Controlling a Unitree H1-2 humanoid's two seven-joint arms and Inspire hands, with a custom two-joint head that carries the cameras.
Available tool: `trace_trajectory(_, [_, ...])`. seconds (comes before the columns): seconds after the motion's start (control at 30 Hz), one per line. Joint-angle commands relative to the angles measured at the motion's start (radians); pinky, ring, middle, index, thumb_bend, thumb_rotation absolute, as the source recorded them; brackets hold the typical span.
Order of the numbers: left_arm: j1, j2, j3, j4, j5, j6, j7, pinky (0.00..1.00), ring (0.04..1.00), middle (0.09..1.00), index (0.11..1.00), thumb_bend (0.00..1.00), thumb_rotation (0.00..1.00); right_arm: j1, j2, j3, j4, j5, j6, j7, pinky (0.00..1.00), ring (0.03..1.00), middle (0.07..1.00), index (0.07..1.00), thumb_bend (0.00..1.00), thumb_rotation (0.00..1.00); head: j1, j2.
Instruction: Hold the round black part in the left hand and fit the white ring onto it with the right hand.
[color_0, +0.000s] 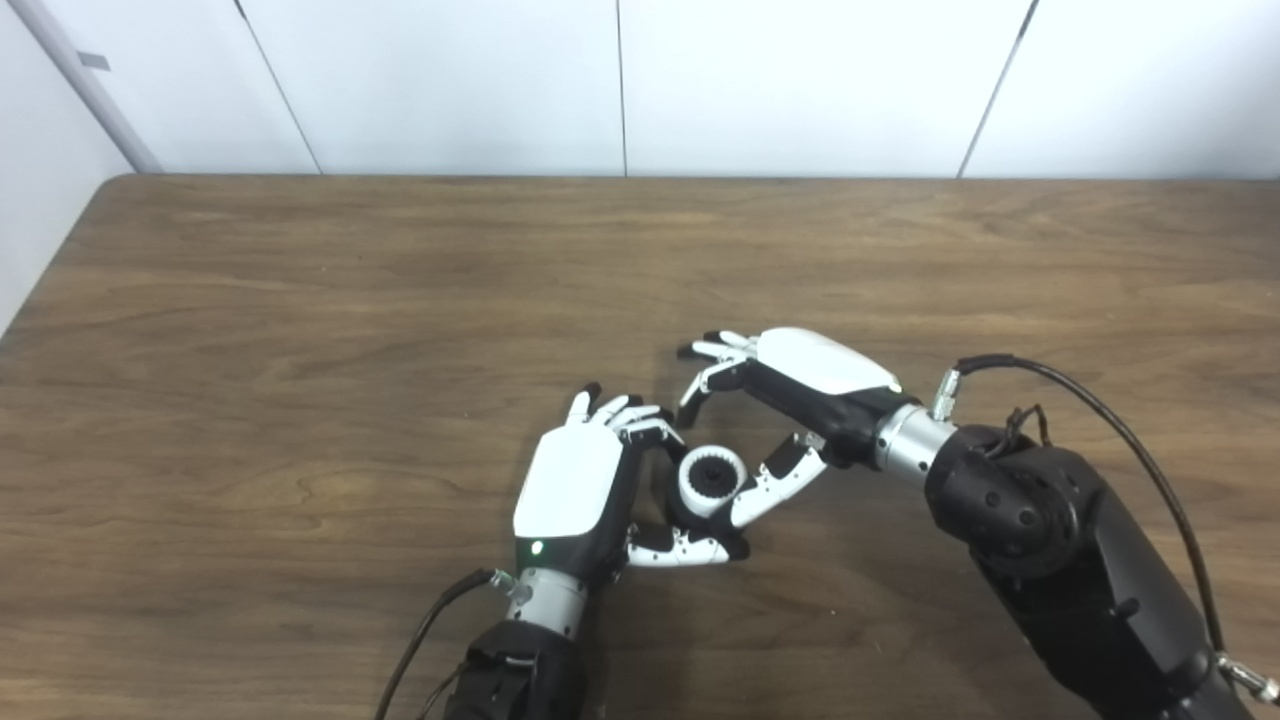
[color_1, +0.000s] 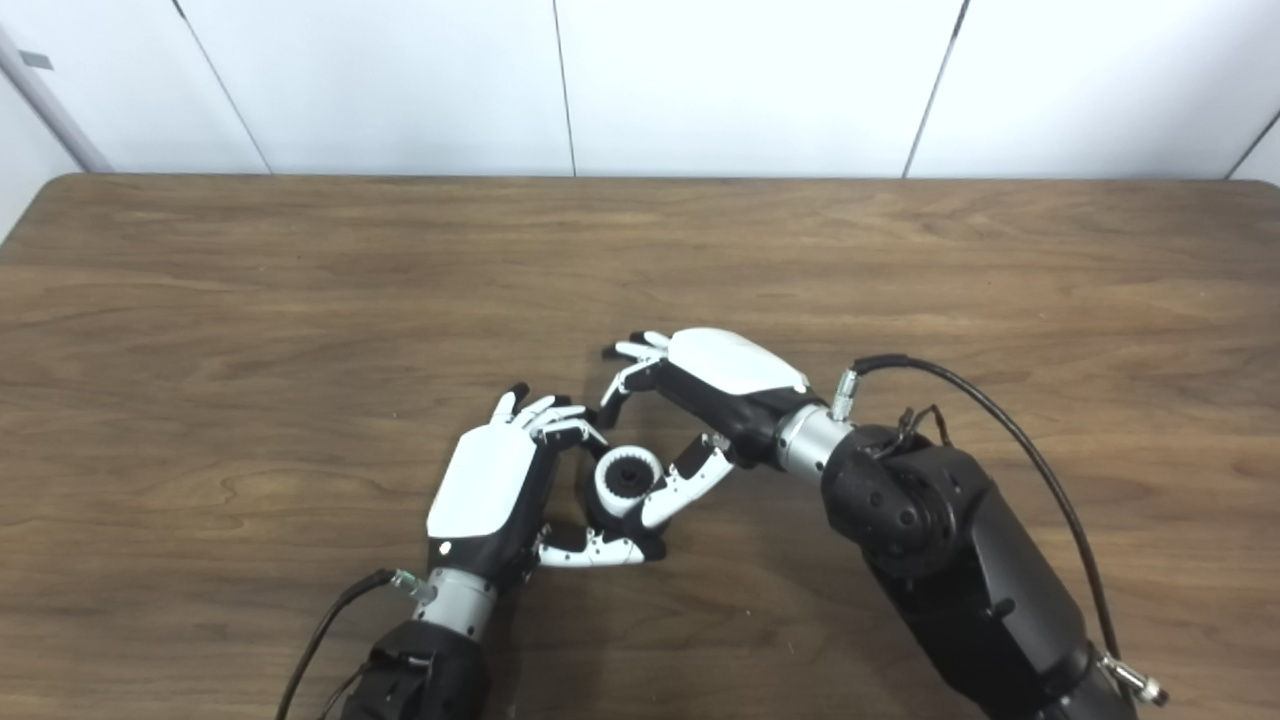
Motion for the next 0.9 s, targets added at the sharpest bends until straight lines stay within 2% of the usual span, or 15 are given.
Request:
trace_trajectory(0.0, [0.019,-0.003,-0.020,0.030,-0.016,0.004,-0.058,1.00,0.866,0.766,0.485,0.52,0.05,-0.027,0.002,-0.016,-0.023,-0.006,-0.004,-0.009,1.00,1.000,0.983,0.738,0.99,0.32,0.001,0.000])
trace_trajectory(0.27, [0.016,-0.001,-0.018,0.029,-0.017,0.010,-0.068,1.00,0.868,0.771,0.485,0.52,0.05,-0.026,-0.002,-0.027,-0.013,0.005,-0.013,-0.016,1.00,1.000,0.970,0.662,0.97,0.29,-0.005,0.000])
trace_trajectory(0.47, [0.013,0.003,-0.014,0.035,-0.018,0.009,-0.068,1.00,0.867,0.770,0.485,0.52,0.05,-0.033,-0.006,-0.048,-0.019,0.015,0.001,-0.006,1.00,1.000,0.967,0.648,0.95,0.27,-0.013,-0.006])
trace_trajectory(0.87, [0.012,0.027,0.006,0.041,-0.043,-0.005,-0.058,1.00,0.867,0.769,0.485,0.52,0.05,-0.058,-0.056,-0.159,-0.066,0.034,0.035,-0.013,1.00,1.000,0.946,0.658,0.96,0.25,-0.044,-0.024])
